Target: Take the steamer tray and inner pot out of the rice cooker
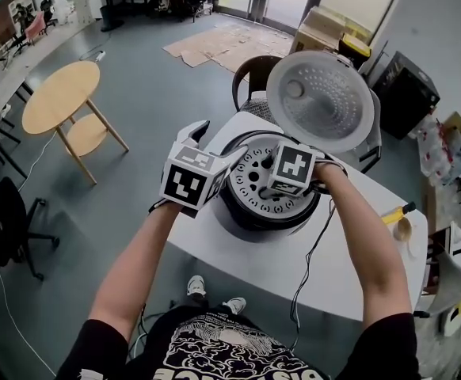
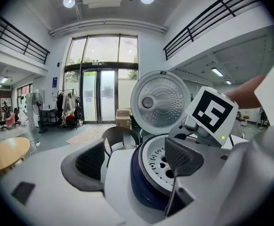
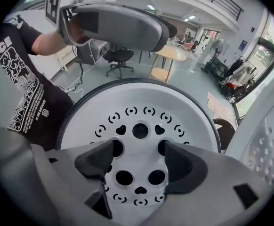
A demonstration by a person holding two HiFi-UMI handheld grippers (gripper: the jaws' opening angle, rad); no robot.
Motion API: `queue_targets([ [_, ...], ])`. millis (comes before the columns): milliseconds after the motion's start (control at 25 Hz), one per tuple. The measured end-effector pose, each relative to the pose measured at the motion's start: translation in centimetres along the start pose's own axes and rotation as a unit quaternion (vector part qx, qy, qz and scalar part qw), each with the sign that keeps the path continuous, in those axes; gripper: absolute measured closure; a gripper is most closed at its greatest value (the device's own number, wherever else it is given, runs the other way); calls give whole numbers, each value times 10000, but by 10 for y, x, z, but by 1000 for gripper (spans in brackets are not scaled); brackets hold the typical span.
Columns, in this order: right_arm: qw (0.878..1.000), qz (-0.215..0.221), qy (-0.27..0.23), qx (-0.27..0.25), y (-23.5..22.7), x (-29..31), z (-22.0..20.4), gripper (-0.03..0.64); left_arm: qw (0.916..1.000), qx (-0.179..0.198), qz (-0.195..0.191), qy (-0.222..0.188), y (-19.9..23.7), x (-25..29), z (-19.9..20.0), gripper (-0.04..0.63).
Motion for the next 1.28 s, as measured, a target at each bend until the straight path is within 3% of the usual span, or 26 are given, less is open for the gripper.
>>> queue_targets([
  [680, 9977, 231, 642, -27, 2, 13, 9, 316, 10000, -47, 42, 49, 24, -21, -19, 206],
  [1000, 9976, -52, 671, 170, 1, -37, 16, 319, 9995, 4, -145, -290, 17, -32, 10, 206],
  [1280, 9951, -303, 750, 577, 5, -79, 0, 319, 9971, 151, -552, -503, 4, -29, 37, 206],
])
Point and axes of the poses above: the fingertips, and each gripper's own axes: x forward along the fingers, y to its left, z out of its top, the point moved 2 cm from there along -x, backward along the fingers, and after that the axes turned 4 degrees about y, right-handed, at the moved point
